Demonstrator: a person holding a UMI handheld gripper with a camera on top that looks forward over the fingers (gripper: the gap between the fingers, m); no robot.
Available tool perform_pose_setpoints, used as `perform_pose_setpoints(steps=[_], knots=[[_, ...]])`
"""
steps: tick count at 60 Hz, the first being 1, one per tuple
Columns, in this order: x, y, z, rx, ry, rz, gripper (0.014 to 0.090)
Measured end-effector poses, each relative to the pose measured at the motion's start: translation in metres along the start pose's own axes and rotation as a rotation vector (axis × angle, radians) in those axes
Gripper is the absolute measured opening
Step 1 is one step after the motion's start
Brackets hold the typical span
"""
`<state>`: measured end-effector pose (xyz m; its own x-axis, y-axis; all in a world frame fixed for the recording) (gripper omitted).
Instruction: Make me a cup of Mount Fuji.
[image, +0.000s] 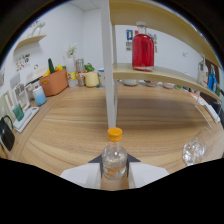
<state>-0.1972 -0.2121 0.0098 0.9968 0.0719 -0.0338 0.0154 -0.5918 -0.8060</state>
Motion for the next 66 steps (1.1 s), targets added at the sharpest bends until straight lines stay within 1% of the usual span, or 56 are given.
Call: perform_pose_setpoints(steps=[4, 10, 11, 15, 19, 20, 21, 23, 32, 39, 42, 49, 54, 58, 62, 66], knots=[[-0.001, 0.002, -0.003, 0.004, -0.006, -0.003, 0.0377], [-0.004, 0.003, -0.01, 0.005, -0.034, -0.006, 0.0426], [-0.004, 0.004, -0.012, 0.005, -0.037, -0.009, 0.0444], [-0.007, 0.004, -0.02, 0.007, -0.063, -0.02, 0.0543], [-0.009, 0.0, -0.033, 0.013, -0.095, -0.028, 0.0756], [-0.01, -0.001, -0.037, 0.016, -0.104, -0.029, 0.0797], [-0.01, -0.003, -0.041, 0.021, -0.112, -0.03, 0.0826], [-0.007, -0.007, -0.051, 0.032, -0.121, -0.034, 0.086], [0.025, -0.024, -0.099, 0.113, -0.11, -0.071, 0.0865], [0.067, -0.023, -0.127, 0.146, -0.084, -0.063, 0.0862], [0.091, -0.016, -0.133, 0.145, -0.065, -0.056, 0.0862], [0.147, 0.005, -0.144, 0.096, -0.004, -0.035, 0.0862], [0.185, 0.007, -0.151, 0.084, 0.039, -0.03, 0.0866], [0.211, -0.009, -0.158, 0.105, 0.057, -0.02, 0.0867], [0.234, -0.035, -0.164, 0.143, 0.07, -0.016, 0.0866], [0.251, -0.072, -0.169, 0.213, 0.073, -0.017, 0.0865]])
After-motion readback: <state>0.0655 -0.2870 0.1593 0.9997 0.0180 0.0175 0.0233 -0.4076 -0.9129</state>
